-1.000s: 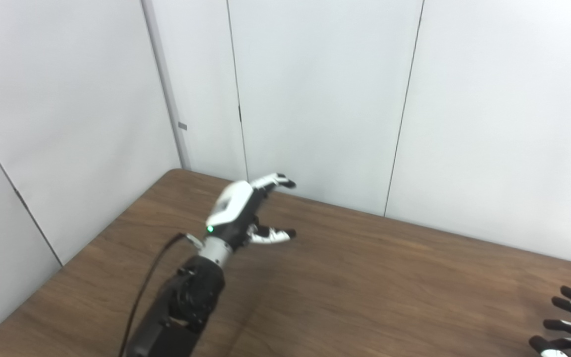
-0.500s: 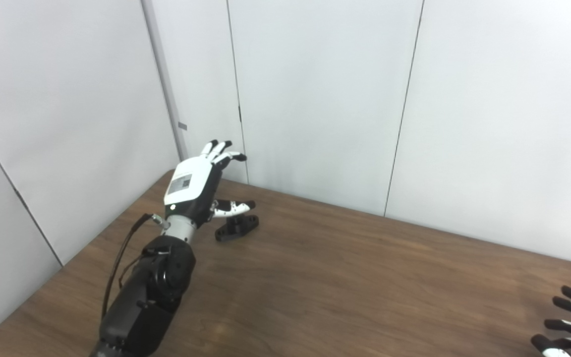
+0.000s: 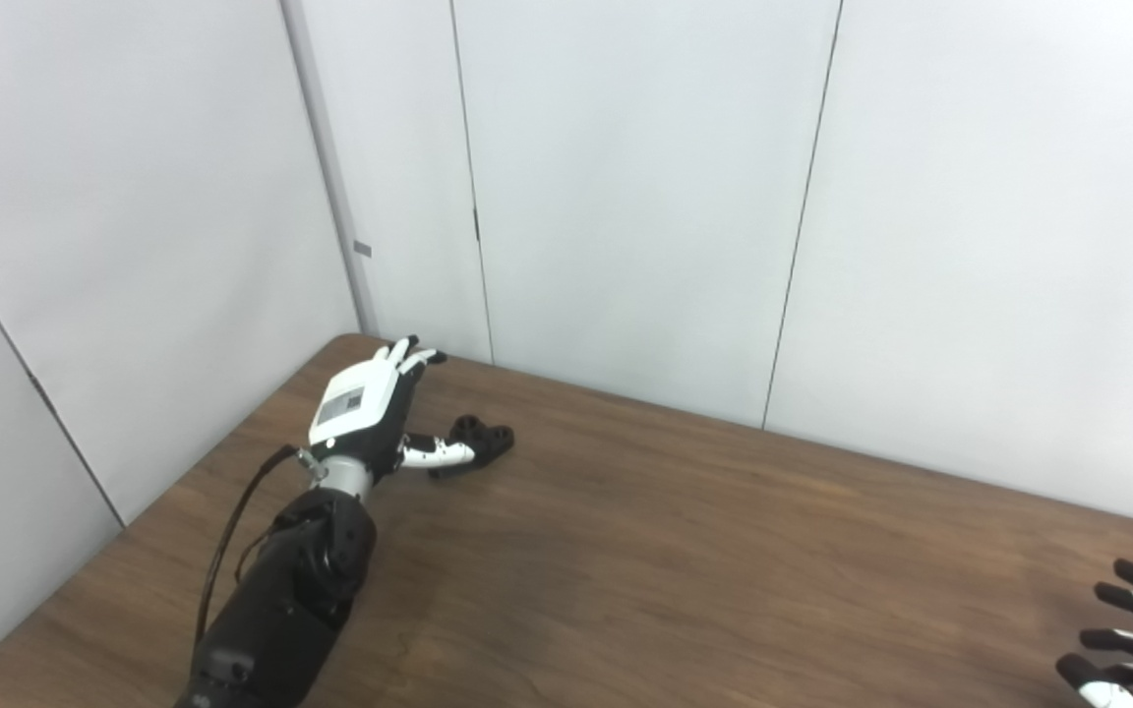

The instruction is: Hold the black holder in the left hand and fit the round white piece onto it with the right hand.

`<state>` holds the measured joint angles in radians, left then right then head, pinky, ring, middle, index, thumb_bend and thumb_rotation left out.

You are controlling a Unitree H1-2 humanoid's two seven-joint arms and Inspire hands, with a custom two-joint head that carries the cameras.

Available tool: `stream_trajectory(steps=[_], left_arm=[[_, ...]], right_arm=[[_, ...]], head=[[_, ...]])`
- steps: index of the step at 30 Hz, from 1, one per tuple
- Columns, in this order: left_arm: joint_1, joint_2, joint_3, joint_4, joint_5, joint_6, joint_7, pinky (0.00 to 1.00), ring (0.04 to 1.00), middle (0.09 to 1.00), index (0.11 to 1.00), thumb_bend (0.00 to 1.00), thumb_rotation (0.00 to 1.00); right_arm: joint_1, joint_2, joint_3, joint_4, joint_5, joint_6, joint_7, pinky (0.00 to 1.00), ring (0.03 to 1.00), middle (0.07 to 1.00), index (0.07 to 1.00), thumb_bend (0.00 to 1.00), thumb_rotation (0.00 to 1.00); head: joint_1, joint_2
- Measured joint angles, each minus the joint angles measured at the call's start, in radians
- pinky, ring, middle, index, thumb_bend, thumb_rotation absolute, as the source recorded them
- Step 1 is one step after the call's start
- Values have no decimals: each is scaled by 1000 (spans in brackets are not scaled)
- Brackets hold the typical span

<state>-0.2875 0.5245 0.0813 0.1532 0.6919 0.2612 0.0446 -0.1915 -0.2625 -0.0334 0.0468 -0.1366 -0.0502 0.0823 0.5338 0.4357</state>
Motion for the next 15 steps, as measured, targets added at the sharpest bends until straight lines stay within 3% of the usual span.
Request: stream_trajectory(steps=[5, 15], left_arm=[[-2, 0, -16, 62, 1, 30, 2, 992, 1000, 1000, 895, 950, 517], [-6, 15, -39, 147, 1, 67, 6, 1000, 1000, 1000, 891, 980, 532]], right_arm=[[0, 0, 0, -1, 0, 2, 0, 519, 664, 818, 869, 542, 417], [1, 0, -3, -7, 0, 3, 0, 493, 655, 813, 864, 544, 429]], head=[[-2, 3], [-5, 9]])
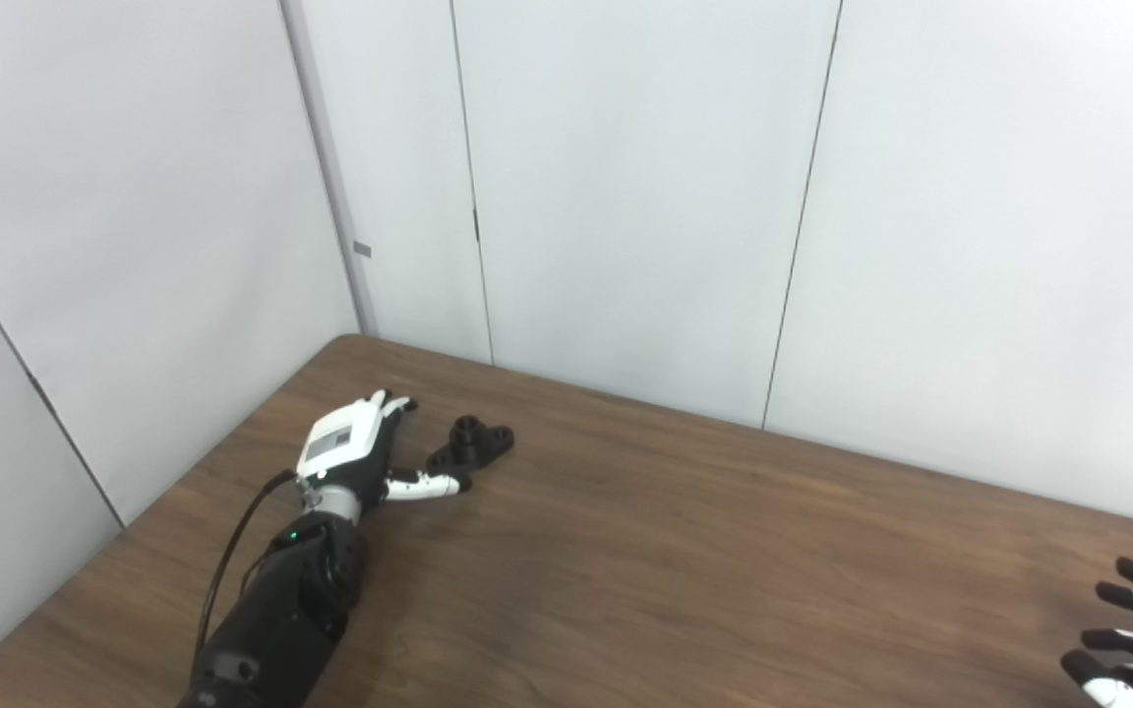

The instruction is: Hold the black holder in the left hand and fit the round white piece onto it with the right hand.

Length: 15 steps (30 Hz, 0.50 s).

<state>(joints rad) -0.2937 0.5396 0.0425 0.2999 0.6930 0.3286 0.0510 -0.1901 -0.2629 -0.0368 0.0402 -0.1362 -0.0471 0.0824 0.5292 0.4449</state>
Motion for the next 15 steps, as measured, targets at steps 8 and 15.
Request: stream_trajectory(steps=[8, 15], left_arm=[[-1, 2, -6, 63, -32, -33, 71, 967, 1000, 1000, 828, 939, 447], [-16, -38, 45, 135, -154, -114, 154, 982, 1000, 1000, 776, 897, 376]], right_arm=[[4, 0, -4, -3, 1, 1, 0, 504, 659, 809, 863, 541, 432], [6, 0, -5, -8, -1, 1, 0, 504, 660, 812, 864, 535, 426]], head=[[-2, 5], [-8, 8]])
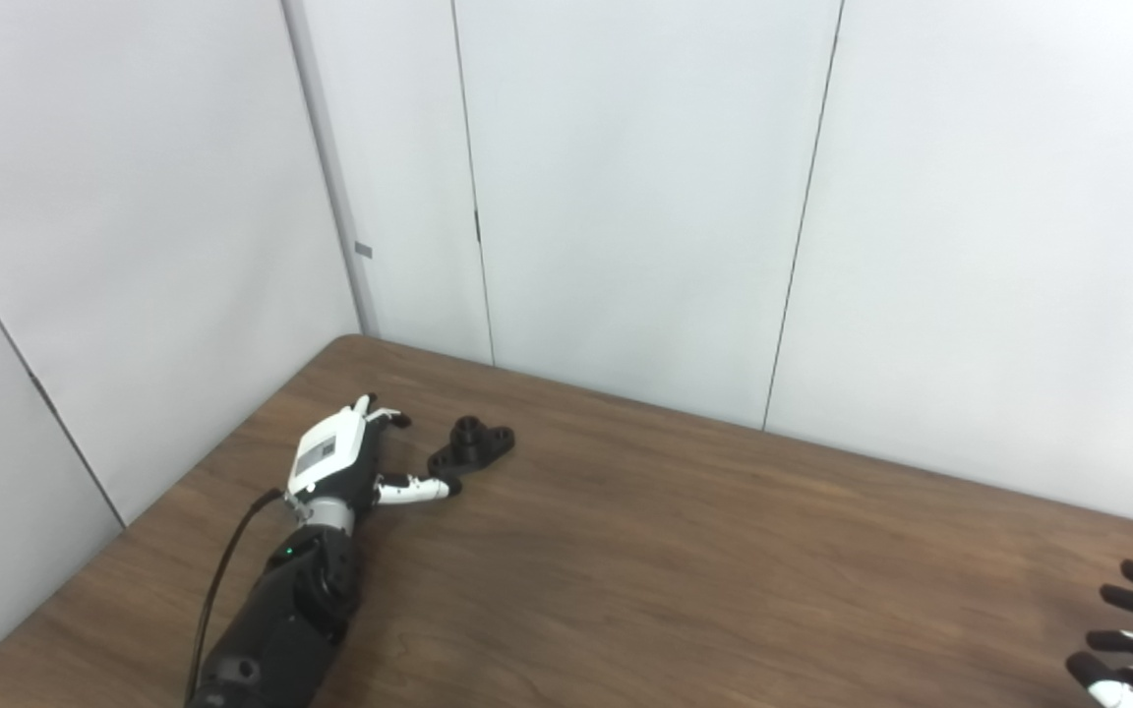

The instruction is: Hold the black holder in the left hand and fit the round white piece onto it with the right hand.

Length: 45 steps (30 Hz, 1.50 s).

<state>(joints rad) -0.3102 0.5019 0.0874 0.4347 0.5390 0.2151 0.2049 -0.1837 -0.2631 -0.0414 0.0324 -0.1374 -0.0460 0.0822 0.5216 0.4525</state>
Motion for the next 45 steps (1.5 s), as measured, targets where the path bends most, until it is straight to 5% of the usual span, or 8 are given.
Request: stream_trajectory(steps=[21, 30, 45], left_arm=[[-38, -20, -58, 146, -33, -78, 154, 974, 1000, 1000, 754, 866, 391], [-72, -15, -80, 202, -37, -81, 174, 921, 1000, 1000, 765, 856, 364], [-88, -13, -110, 223, -54, -78, 168, 967, 1000, 1000, 759, 863, 387]], right_arm=[[25, 0, -7, -34, 1, 12, 0, 504, 656, 811, 862, 539, 416], [32, 0, -11, -47, -2, 18, 0, 518, 660, 813, 861, 532, 404], [34, 0, -19, -60, -2, 33, 0, 519, 658, 813, 865, 529, 396]], head=[[-6, 17], [-20, 23], [-23, 32]])
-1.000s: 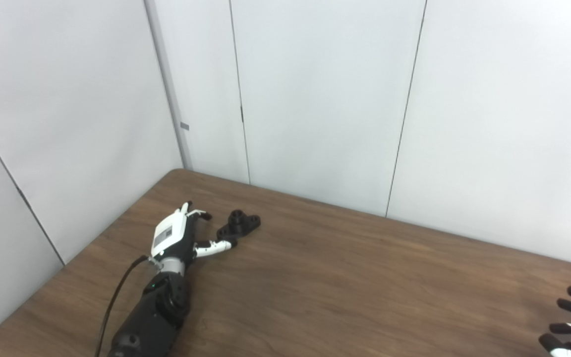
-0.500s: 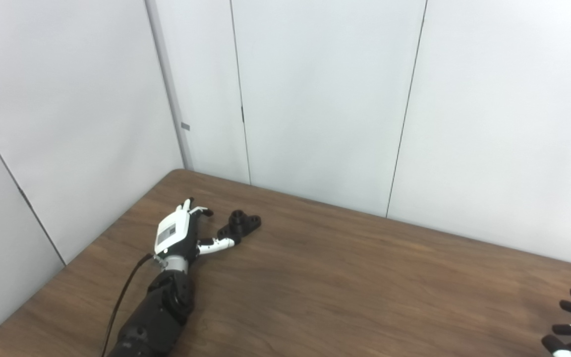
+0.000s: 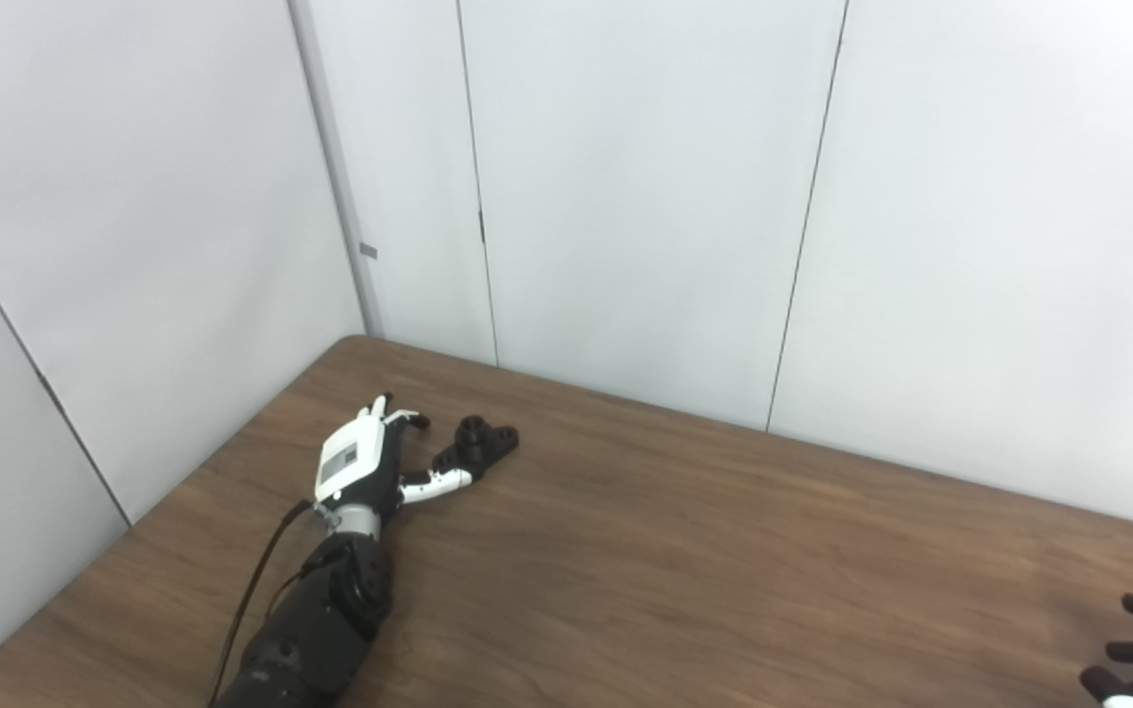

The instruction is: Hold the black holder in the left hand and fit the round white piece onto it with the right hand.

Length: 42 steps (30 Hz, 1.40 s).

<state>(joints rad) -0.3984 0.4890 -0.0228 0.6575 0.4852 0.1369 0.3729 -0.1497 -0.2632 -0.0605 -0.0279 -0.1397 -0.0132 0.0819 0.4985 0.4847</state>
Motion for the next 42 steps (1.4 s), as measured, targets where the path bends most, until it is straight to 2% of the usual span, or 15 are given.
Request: stream_trajectory(steps=[8, 20, 24, 25, 27, 33, 42], left_arm=[[-1, 8, -12, -3, -23, -5, -22, 996, 1000, 1000, 739, 829, 317], [-7, 37, -44, -36, -54, 32, -94, 1000, 1000, 1000, 685, 854, 255], [-10, 40, -44, -34, -79, 19, -100, 1000, 1000, 1000, 607, 860, 138], [-10, 41, -44, -34, -92, 14, -104, 1000, 1000, 1000, 551, 696, 103], [-9, 42, -44, -34, -104, 1, -107, 1000, 1000, 993, 503, 560, 71], [-11, 57, -73, -32, -112, -38, -132, 1000, 1000, 976, 488, 525, 62], [-12, 60, -80, -10, -146, -94, -137, 1000, 1000, 965, 489, 524, 63]], right_arm=[[0, -3, -1, -4, 0, 4, 0, 513, 652, 807, 861, 515, 357], [-8, -13, -5, -6, -4, 9, 0, 501, 639, 799, 851, 553, 438], [-9, -14, -7, -7, -4, 11, 0, 518, 649, 800, 849, 556, 440], [-9, -14, -7, -7, -3, 12, 0, 519, 650, 799, 848, 556, 436], [-9, -14, -10, -8, -2, 13, 0, 516, 650, 796, 844, 556, 432], [-10, -17, -12, -8, -2, 13, 0, 514, 650, 792, 840, 541, 426], [-9, -30, -17, -25, -2, 20, 0, 524, 646, 786, 831, 538, 409]], head=[[-3, 11], [-5, 17], [-6, 20], [-6, 21], [-6, 23], [-8, 26], [-9, 31]])
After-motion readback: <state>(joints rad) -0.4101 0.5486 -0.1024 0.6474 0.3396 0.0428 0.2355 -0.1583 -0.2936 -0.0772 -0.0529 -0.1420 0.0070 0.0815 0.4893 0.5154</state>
